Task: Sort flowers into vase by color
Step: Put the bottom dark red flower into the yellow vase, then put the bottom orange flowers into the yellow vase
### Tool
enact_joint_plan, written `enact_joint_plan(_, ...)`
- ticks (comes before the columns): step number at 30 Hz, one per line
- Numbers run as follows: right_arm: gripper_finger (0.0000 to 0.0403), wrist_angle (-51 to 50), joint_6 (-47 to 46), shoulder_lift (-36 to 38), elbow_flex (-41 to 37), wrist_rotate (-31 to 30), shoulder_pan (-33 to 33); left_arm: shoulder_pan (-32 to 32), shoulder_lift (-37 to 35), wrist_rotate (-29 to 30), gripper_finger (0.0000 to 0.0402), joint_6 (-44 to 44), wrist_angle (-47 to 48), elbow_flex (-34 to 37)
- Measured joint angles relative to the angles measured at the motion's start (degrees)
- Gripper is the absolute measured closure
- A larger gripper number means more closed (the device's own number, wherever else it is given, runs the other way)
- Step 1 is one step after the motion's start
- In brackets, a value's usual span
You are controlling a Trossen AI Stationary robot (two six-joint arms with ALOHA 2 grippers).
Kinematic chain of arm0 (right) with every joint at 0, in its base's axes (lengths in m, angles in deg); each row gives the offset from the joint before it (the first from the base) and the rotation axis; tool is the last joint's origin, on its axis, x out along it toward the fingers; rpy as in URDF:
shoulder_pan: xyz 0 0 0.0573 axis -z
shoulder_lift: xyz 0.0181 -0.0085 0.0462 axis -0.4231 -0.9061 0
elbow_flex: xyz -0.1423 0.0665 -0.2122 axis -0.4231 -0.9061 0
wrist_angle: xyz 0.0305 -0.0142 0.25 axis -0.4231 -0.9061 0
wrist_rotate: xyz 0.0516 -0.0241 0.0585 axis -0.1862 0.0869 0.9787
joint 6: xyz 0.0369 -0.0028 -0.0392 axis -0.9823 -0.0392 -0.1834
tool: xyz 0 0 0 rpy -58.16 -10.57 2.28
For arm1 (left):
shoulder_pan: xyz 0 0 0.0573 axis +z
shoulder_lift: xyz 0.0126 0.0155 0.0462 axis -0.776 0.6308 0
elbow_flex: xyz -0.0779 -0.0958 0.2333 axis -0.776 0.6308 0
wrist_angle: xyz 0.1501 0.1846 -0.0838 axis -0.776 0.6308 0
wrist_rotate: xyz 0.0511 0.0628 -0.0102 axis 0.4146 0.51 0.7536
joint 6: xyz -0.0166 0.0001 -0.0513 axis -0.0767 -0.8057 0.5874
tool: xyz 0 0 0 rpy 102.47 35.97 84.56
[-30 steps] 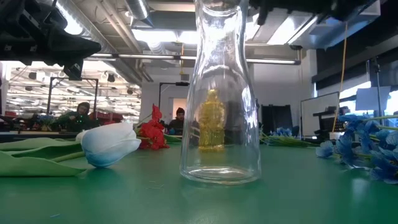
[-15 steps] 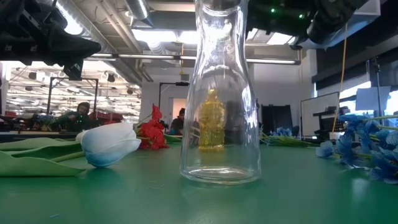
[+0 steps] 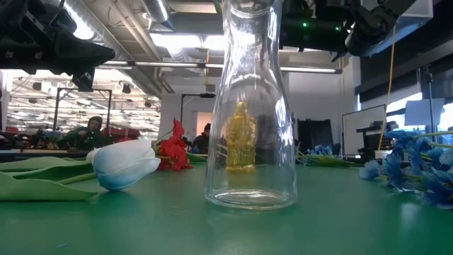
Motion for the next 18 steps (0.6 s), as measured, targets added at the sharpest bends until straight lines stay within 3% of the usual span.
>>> enact_joint_plan(12,0.0187,-14.1,0.1,1.9,0.0,0.8,0.0,0.0,0.0,0.0,0.0392,0.0,0.0,0.0)
enact_joint_plan(18,0.0147,-27.3,2.8,11.1,0.0,0.5,0.0,0.0,0.0,0.0,0.0392,0.0,0.0,0.0)
